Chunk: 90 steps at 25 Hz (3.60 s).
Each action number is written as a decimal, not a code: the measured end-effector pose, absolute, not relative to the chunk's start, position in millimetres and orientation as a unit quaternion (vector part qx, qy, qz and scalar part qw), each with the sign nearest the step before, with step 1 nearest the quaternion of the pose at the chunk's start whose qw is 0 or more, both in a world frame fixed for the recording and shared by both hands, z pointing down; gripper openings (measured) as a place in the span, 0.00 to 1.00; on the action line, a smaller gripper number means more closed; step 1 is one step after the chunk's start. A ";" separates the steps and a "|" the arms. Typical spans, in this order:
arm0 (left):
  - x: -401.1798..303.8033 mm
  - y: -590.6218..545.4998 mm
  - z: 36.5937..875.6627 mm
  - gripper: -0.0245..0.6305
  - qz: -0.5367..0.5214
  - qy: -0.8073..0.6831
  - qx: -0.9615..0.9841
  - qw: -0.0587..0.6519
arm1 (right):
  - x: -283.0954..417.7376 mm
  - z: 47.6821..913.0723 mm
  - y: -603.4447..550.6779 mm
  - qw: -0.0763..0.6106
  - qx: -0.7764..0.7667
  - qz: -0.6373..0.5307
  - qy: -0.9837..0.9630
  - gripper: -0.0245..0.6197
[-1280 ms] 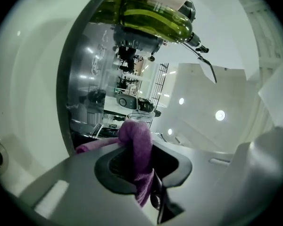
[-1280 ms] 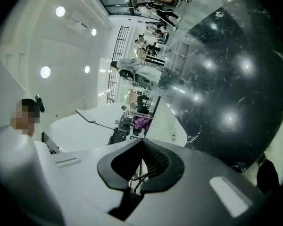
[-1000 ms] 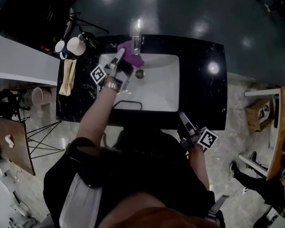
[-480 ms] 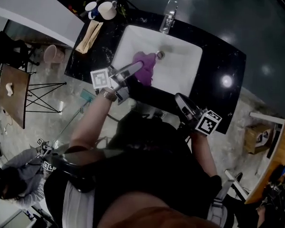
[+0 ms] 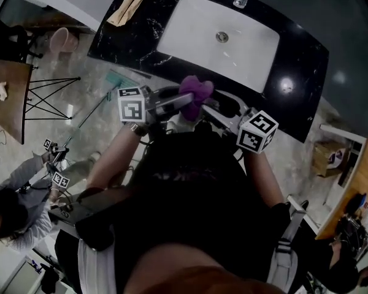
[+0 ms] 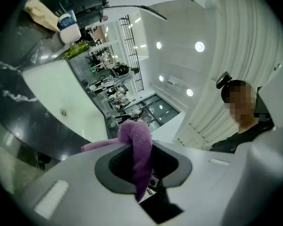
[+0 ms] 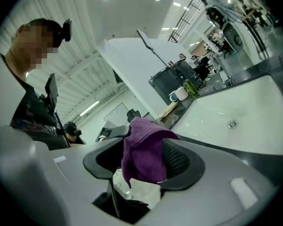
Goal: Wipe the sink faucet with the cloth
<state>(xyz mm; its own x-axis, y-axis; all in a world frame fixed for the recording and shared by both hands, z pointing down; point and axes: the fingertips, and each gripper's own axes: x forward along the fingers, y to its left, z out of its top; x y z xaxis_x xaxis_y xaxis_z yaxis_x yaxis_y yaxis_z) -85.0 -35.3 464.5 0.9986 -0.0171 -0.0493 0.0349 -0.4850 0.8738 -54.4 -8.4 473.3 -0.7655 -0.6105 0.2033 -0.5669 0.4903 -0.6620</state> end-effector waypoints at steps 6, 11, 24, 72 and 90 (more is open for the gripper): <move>-119.7 5.0 468.3 0.16 -0.021 0.030 0.851 0.525 | -130.2 486.4 29.5 -0.039 -0.371 -0.329 0.868 0.50; -132.6 38.7 470.7 0.16 0.000 0.086 0.844 0.529 | -150.9 494.8 59.0 -0.054 -0.419 -0.333 0.843 0.28; -137.4 78.8 495.5 0.04 0.088 0.086 0.871 0.476 | 78.3 502.1 140.2 0.007 -0.683 -0.361 0.635 0.21; -88.8 133.3 476.3 0.04 0.109 0.069 0.898 0.421 | -7.0 456.5 169.2 0.134 -0.519 -0.382 0.753 0.05; -108.3 128.2 488.8 0.04 0.091 0.039 0.883 0.460 | -25.1 464.6 166.5 0.131 -0.491 -0.402 0.762 0.05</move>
<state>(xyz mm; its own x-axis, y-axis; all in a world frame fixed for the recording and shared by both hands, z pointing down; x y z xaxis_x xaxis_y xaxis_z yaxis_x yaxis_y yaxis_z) -108.3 128.2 488.8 0.9805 0.1523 0.1239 -0.0142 -0.5743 0.8185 -25.1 166.5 464.6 -0.4843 -0.8531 0.1938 -0.6422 0.1962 -0.7410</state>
